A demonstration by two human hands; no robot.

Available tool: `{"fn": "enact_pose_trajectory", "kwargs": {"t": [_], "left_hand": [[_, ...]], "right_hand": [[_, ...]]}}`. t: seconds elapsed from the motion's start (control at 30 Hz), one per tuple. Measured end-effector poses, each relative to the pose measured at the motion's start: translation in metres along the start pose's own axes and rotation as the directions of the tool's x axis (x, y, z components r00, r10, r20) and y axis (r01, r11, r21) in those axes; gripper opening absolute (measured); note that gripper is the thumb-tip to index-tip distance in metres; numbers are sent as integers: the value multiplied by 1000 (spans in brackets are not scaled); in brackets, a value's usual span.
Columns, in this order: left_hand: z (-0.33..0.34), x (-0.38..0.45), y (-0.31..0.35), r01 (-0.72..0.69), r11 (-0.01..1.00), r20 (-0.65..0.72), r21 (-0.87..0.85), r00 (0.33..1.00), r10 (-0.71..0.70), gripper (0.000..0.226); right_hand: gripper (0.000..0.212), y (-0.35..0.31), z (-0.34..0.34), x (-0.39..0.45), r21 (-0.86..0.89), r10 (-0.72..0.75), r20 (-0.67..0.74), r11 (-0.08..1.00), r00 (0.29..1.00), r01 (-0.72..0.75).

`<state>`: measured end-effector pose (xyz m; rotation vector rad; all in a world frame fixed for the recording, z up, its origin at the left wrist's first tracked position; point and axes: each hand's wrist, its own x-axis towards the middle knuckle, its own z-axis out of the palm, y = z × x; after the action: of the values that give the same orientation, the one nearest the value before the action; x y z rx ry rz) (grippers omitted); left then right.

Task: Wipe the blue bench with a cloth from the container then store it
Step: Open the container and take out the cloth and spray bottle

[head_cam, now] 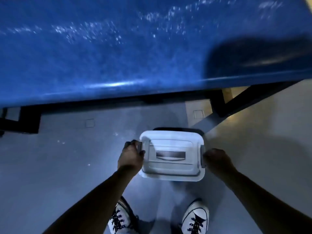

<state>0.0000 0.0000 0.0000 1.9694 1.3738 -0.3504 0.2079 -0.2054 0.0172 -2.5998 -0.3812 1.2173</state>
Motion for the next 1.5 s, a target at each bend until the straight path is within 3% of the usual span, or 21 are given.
{"fn": "enact_pose_trajectory", "kwargs": {"t": [0.07,0.13,0.3,0.4,0.47,0.6,0.7,0.77,0.87,0.93,1.1,1.23,1.37,1.5], "left_hand": [[16,14,-5,82,993,-64,-83,994,-87,38],[27,23,-10,122,980,-105,-160,985,-139,34],[40,29,-22,119,957,-158,-265,974,-165,26],[37,31,-25,107,946,-163,-306,973,-162,20],[34,32,-28,141,938,-129,-317,973,-190,20],[39,46,-39,327,817,12,-476,931,-366,38],[42,51,-40,397,739,63,-545,898,-436,43],[38,49,-37,387,748,40,-540,899,-437,39],[31,41,-30,303,889,-157,-345,915,-373,22],[25,32,-19,250,906,-244,-342,907,-342,31],[38,19,-4,232,911,-211,-340,926,-314,30],[49,21,-7,223,908,-294,-355,895,-335,16],[48,20,-13,257,855,-231,-450,892,-389,7],[37,16,4,144,882,-252,-449,926,-280,4]], "right_hand": [[35,5,13,15,-88,57,-82,994,995,-64],[44,9,26,27,-62,107,-90,992,990,-113],[27,20,44,46,-61,144,-127,986,981,-153],[23,25,41,50,-70,168,-69,982,983,-173],[21,30,37,55,-34,216,-44,976,975,-217],[50,33,32,65,-20,231,-36,972,972,-232],[43,34,31,67,-96,185,-25,978,982,-187],[40,35,27,60,-110,146,-27,983,989,-148],[29,26,18,40,35,139,-168,990,976,-135],[26,20,17,33,104,138,-216,988,967,-117],[24,12,40,34,182,122,-184,979,975,-88],[31,17,56,40,253,171,-209,960,963,-116],[32,19,54,41,272,201,-234,953,951,-134],[31,26,38,28,326,229,-248,935,941,-141]]}}
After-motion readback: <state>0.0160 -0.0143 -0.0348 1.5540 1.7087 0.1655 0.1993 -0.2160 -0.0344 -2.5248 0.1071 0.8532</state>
